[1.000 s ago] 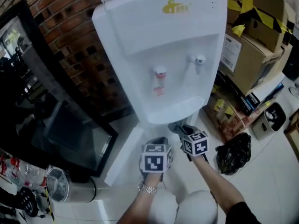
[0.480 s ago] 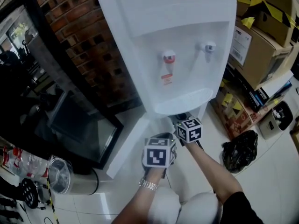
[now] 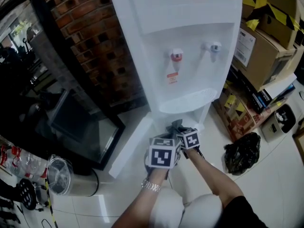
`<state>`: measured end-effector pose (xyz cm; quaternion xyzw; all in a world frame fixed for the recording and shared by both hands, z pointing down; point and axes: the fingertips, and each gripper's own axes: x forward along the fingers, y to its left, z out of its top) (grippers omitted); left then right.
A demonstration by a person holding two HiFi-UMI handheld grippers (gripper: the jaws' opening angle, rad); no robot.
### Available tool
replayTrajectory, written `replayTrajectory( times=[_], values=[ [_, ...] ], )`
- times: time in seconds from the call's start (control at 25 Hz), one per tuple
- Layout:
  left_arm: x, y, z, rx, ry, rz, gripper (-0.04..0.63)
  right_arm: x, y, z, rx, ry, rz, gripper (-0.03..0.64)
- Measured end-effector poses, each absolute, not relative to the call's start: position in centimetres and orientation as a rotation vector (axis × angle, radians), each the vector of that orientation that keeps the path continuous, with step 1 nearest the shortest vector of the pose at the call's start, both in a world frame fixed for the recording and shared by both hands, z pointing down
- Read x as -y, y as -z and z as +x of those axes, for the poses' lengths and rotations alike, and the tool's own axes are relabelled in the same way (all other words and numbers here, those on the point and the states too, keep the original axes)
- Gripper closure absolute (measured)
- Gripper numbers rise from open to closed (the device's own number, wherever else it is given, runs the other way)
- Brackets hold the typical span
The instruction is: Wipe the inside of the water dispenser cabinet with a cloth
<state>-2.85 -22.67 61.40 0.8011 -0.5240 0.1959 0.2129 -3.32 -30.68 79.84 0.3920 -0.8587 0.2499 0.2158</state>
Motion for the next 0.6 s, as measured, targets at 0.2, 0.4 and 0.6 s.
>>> replayTrajectory(
  times=[0.2, 0.4, 0.6],
  values=[
    [22.5, -60.7, -2.6, 1.438, -0.504, 2.235, 0.593, 32.0, -77.1, -1.3, 2.429, -0.677, 1.191, 0.595],
    [22.3, -59.9, -2.7, 1.433, -0.494, 2.249, 0.592, 33.8, -68.2, -1.1, 2.651, -0.502, 1.351, 0.595],
    [22.0, -60.1, -2.9, 1.427, -0.502, 2.246, 0.593, 33.2, -71.1, -4.8, 2.647, -0.447, 1.219, 0.595]
  ],
)
